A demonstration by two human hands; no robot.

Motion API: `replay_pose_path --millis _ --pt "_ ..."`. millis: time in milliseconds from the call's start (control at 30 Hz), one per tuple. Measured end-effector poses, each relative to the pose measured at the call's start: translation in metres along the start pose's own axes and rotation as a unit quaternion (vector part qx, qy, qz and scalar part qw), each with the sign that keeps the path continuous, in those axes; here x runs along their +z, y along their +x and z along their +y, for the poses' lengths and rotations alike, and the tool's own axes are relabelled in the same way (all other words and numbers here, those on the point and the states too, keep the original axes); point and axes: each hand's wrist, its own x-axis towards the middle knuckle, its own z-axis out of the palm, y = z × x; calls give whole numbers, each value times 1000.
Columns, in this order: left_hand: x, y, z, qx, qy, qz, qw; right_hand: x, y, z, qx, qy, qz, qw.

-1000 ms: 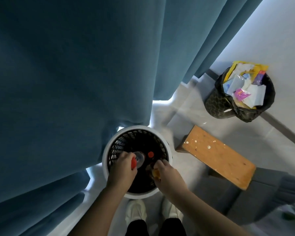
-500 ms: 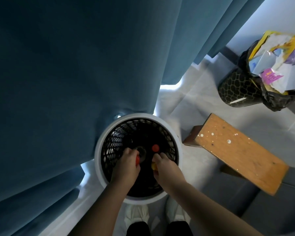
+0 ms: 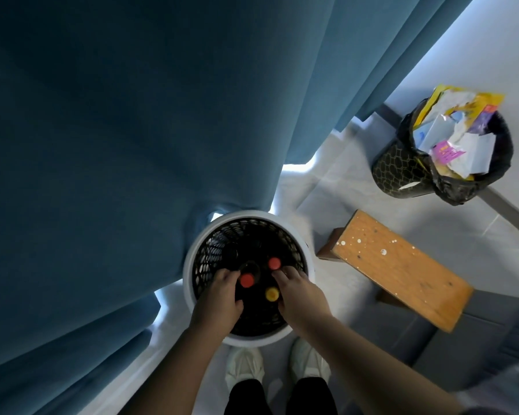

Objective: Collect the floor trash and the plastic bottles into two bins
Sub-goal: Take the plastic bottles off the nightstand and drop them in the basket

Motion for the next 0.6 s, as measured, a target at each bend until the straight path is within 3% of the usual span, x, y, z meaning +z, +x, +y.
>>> replay_pose_path --millis 167,333,600 --pt "-74 -83 26 15 64 12 998 -69 -76 -24 -17 -97 12 995" --pt "-157 -198 73 14 147 74 986 -153 -181 -62 -49 -148 78 985" --pt "-232 -393 126 -73 112 286 949 -254 -339 -122 -148 -186 206 949"
